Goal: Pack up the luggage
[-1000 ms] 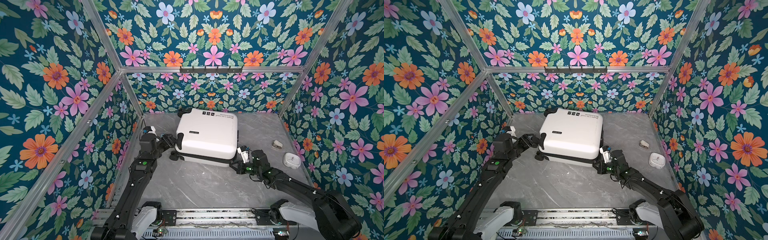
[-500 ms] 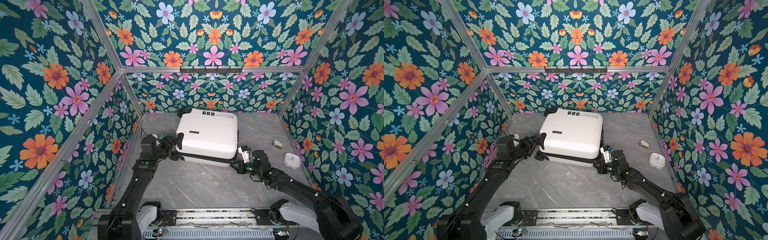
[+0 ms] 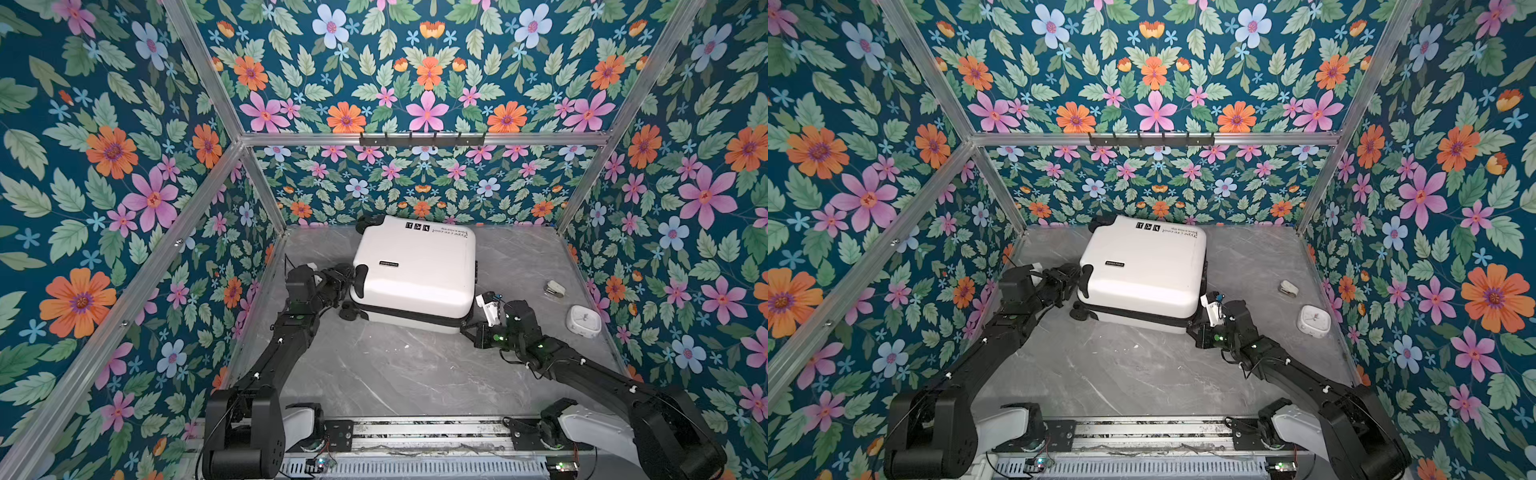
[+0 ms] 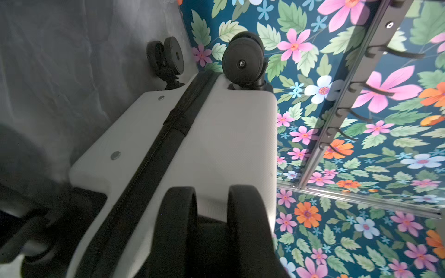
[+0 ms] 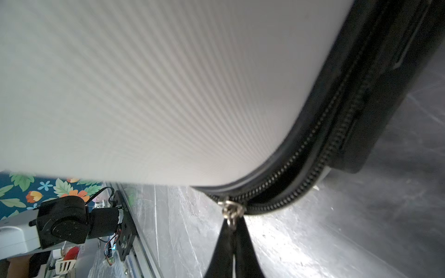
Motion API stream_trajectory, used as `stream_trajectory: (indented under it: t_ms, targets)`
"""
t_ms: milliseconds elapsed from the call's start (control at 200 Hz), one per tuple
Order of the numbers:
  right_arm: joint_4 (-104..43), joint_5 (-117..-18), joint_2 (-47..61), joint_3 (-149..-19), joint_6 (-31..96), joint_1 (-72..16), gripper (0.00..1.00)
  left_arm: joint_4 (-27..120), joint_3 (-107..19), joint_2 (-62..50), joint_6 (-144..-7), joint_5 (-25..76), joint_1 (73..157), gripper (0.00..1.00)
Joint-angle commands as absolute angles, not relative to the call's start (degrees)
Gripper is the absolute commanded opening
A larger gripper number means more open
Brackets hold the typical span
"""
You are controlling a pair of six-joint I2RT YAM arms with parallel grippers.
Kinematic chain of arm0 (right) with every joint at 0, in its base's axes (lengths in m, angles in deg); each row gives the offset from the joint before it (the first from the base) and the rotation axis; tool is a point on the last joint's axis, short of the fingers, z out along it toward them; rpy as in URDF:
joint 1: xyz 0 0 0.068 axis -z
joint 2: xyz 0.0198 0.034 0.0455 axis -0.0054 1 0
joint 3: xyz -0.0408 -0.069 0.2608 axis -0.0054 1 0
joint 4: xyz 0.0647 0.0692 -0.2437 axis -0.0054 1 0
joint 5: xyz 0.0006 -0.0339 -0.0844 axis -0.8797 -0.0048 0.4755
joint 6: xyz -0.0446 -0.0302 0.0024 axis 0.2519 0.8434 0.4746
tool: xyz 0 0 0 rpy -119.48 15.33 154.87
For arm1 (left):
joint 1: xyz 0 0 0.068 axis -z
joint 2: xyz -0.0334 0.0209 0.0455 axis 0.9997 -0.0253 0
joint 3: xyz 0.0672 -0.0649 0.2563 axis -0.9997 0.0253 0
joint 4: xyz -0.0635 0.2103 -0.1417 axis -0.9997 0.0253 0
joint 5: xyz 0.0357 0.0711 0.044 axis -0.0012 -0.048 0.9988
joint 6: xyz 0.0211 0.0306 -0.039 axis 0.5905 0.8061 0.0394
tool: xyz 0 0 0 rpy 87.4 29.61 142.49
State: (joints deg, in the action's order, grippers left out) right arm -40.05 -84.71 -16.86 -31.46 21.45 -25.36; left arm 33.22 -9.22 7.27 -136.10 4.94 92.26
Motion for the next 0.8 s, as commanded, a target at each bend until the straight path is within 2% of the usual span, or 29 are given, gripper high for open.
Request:
stream_trajectory:
  t_ms: [0,65,305,545,795]
  targets:
    - [-41.5,-82.52,-16.86,-31.3,21.09,-25.29,0.0,30.39,-8.24,7.4,-132.08,3.69,92.33,0.19]
    - [-41.23,-81.63,-16.69,-31.34,21.09,-25.35,0.0,30.39,-7.63,7.9,-131.03,3.39,92.33,0.0]
    - [-36.68,-72.56,-17.72,-31.01,20.89,-25.26,0.0,37.41,-8.08,9.11,-122.69,4.37,90.12,0.0]
    - [-31.59,-64.37,-19.76,-31.07,20.91,-25.08,0.0,39.18,-7.77,7.7,-119.39,0.98,85.5,0.0]
    - [-29.41,-62.63,-19.46,-32.51,19.52,-20.38,0.0,39.26,-6.67,6.81,-117.98,-1.01,83.2,0.0]
